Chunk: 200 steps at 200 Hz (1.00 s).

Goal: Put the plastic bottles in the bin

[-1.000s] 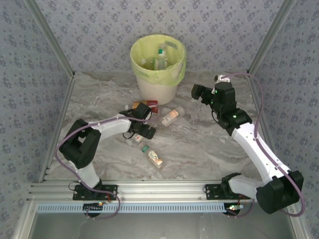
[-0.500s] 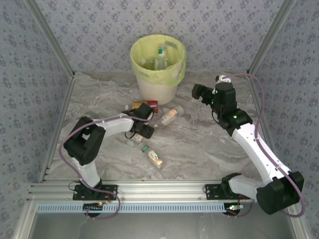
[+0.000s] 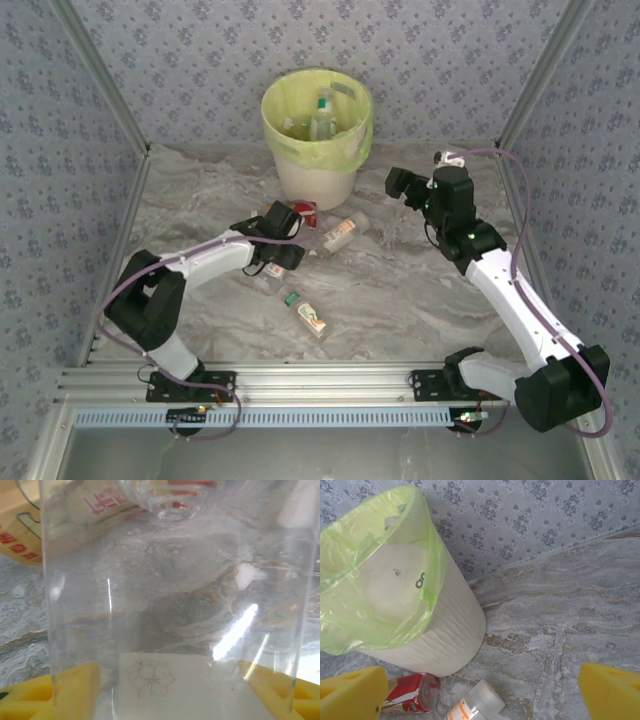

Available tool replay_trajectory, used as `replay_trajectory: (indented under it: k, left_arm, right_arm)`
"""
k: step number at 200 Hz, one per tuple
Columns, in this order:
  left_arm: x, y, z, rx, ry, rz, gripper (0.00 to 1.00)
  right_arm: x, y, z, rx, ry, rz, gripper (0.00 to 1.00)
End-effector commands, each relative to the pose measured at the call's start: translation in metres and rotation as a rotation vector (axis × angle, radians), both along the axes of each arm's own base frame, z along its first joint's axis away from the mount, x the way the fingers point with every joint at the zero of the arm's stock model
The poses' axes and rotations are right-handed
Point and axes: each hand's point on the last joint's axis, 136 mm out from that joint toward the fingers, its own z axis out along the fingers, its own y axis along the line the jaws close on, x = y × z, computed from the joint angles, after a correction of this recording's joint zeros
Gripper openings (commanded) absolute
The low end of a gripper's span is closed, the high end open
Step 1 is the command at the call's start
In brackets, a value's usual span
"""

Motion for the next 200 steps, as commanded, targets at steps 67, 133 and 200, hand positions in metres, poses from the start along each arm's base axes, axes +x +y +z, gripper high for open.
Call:
replay_trajectory:
  k: [67,133,200]
  left_arm:
    - [-0.016,-0.020,0.080,-0.209,-0.151,-0.158,0.00]
    - [-0.029,-0.023,0.160,-0.478,-0.323,-0.235,0.00]
    - [-0.017,-0.011,0.243,-0.686,-0.531,-0.206,0.00]
  right_arm:
    - [-0.007,-0.014,0.023,0.076,-0.128,-0.062,1.00]
    - [-0.007,-0.015,0.023,0.095,-0.135,-0.070,1.00]
    - [-0.008,0.004,0.029,0.107,-0.173,0.049,1.00]
